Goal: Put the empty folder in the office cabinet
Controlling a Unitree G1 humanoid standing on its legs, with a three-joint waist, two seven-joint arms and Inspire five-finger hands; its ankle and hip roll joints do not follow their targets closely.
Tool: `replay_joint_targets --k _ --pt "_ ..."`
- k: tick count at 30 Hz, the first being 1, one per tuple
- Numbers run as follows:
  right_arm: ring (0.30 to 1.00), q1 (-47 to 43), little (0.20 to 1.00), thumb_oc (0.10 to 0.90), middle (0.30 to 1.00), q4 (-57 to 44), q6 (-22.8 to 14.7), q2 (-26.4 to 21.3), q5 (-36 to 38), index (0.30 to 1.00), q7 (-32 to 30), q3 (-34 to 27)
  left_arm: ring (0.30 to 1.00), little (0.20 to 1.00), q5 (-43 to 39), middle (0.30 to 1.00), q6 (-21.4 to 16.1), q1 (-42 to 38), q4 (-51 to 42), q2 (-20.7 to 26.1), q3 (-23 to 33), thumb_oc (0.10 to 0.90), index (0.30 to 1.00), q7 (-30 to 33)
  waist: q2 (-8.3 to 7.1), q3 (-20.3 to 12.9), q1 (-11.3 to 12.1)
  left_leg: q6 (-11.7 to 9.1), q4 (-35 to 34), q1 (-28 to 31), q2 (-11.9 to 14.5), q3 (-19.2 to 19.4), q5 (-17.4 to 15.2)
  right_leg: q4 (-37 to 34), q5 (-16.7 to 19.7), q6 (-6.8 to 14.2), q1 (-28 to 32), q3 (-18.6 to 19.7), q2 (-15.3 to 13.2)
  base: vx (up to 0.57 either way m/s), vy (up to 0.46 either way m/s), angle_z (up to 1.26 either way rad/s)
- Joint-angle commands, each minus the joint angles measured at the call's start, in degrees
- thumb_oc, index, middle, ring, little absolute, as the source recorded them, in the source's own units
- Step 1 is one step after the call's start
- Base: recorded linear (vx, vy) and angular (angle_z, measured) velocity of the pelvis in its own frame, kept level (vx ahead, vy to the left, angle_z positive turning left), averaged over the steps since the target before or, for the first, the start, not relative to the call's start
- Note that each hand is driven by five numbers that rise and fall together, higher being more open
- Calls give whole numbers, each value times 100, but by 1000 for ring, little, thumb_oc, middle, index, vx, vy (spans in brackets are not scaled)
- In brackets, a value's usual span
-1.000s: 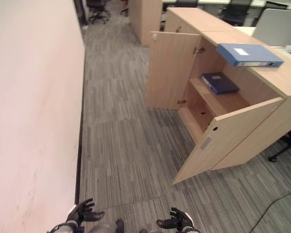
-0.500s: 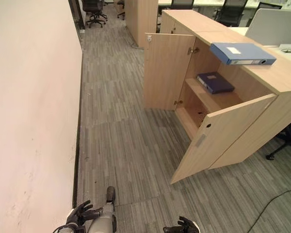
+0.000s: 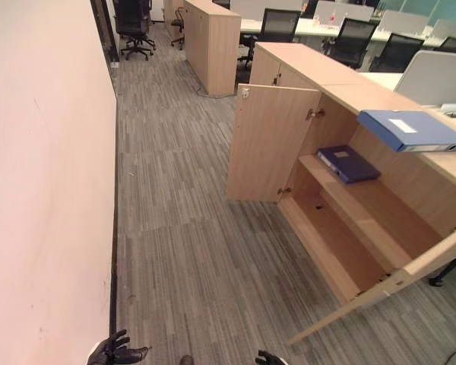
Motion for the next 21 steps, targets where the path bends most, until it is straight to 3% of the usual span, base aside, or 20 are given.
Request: replay_joint_targets --k 1,2,5,6,7,8,9,12,13,16,20,21 --pt "900 -266 900 800 900 -517 -151 -276 -265 900 -7 90 900 900 132 900 -217 -220 -445 25 6 800 900 82 205 397 179 -498 -300 -422 530 -174 532 -275 2933 -71 396 -757 191 234 328 -13" --pt "900 -302 900 800 900 -575 -146 -272 -310 900 -4 132 900 900 120 900 -206 -271 -467 19 -20 800 900 81 302 461 138 -421 -318 -284 502 -202 437 93 2952 -88 230 -1001 149 249 330 -7" --pt "900 -284 900 800 900 -718 -164 -257 -374 900 25 273 900 900 197 900 -179 -305 -549 -38 -102 800 900 55 506 643 -187 -267 -291 201 327 -510 128 834 1943 -294 -376 -760 1116 271 246 38" --pt "900 -285 900 800 900 -719 -163 -260 -374 900 24 275 900 900 197 900 -178 -306 -550 -41 -101 800 900 55 521 636 -183 -272 -289 190 344 -510 133 824 1959 -299 -386 -759 1132 324 196 75" --pt "900 -314 900 800 900 -728 -157 -289 -433 900 11 303 900 900 278 900 -165 -297 -571 -68 -143 800 900 36 649 777 -349 -264 -300 590 312 -647 9 882 1523 -245 -879 -1069 1324 205 113 51" --pt "900 -315 900 800 900 -728 -157 -288 -433 900 11 304 900 900 279 900 -165 -297 -571 -67 -142 800 900 36 643 786 -359 -263 -301 598 303 -655 9 890 1514 -244 -871 -1076 1315 390 123 32" --pt "900 -321 900 800 900 -753 -153 -324 -480 900 -13 333 900 900 380 900 -152 -271 -554 -68 -204 800 900 25 695 801 -393 -324 -354 819 364 -692 -62 352 1110 -514 -993 -1585 1029 253 16 37" --pt "900 -374 900 800 900 -726 -150 -367 -427 900 -27 355 900 900 450 900 -146 -210 -505 -89 -261 800 900 -2 710 805 -499 -353 -415 1133 345 -1006 -198 -457 860 -772 -1246 -1536 1168 388 -28 17" --pt "900 -402 900 800 900 -692 -154 -414 -322 900 -46 320 900 900 496 900 -138 -164 -431 -97 -240 800 900 6 663 832 -600 -352 -468 1383 260 -1236 -332 -1150 1108 -777 -1501 -1198 1293 470 -80 8" --pt "900 -436 900 800 900 -578 -142 -442 -231 900 -91 193 900 900 532 900 -130 -159 -338 -113 -205 800 900 19 642 845 -688 -385 -504 1595 210 -1381 -472 -1807 1461 -698 -1770 -1169 1138 286 -59 26" --pt "900 -408 900 800 900 -382 -135 -500 -154 900 -146 -95 900 900 653 900 -120 -107 -178 -150 -137 800 900 19 779 859 -898 -478 -504 2176 315 -1635 -930 -2509 1977 -503 -2284 -1836 641 407 -111 45" --pt "900 -407 900 800 900 -382 -136 -502 -154 900 -146 -95 900 900 654 900 -121 -107 -177 -152 -138 800 900 19 792 863 -902 -478 -504 2186 328 -1638 -938 -2512 1974 -501 -2271 -1845 651 388 -112 20"
